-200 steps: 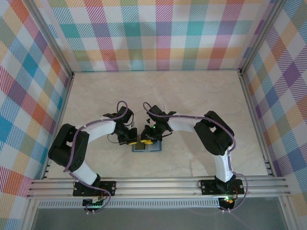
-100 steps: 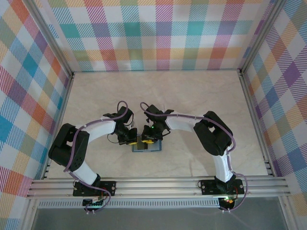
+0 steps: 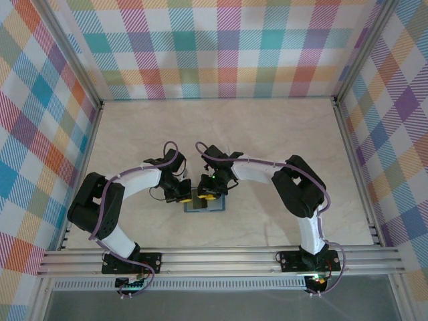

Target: Take the credit cards out of the card holder

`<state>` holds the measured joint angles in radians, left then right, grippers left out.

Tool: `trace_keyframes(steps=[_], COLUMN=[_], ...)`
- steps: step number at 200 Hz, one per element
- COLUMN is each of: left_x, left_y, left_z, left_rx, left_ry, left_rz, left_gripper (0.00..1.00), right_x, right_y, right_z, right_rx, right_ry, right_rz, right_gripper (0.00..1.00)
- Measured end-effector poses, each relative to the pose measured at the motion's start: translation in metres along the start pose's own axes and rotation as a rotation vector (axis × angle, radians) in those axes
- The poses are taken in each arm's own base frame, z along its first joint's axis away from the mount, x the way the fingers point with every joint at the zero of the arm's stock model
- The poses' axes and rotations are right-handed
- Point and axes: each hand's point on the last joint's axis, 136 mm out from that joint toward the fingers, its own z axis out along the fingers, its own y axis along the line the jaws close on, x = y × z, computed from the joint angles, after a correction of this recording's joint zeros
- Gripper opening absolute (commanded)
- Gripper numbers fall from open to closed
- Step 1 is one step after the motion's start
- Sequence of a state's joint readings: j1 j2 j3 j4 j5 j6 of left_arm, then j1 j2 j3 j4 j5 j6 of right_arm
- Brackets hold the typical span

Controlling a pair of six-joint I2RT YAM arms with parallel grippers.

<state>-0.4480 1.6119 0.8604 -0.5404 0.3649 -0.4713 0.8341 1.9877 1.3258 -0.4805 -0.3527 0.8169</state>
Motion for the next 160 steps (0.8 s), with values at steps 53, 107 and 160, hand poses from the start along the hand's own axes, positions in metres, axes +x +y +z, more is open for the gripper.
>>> trace_keyframes(steps=[53, 107, 160], left_x=[0.006, 0.012, 0.018], left_y=[-0.002, -0.006, -0.001], left_z=[0.001, 0.003, -0.004], left_rx=[0.018, 0.023, -0.026], left_ry=[0.011, 0.01, 0.014], left_rz=[-0.002, 0.002, 0.002], left_gripper=[0.02, 0.03, 0.03], right_x=[0.0, -0.001, -0.003], right_y=[-0.011, -0.01, -0.009], right_z=[-0.002, -0.013, -0.023], right_rx=[0.035, 0.028, 0.007], right_ry=[0.006, -0.006, -0.018], right_rz=[-0.02, -0.045, -0.055], right_gripper=[0.33, 0.38, 0.37])
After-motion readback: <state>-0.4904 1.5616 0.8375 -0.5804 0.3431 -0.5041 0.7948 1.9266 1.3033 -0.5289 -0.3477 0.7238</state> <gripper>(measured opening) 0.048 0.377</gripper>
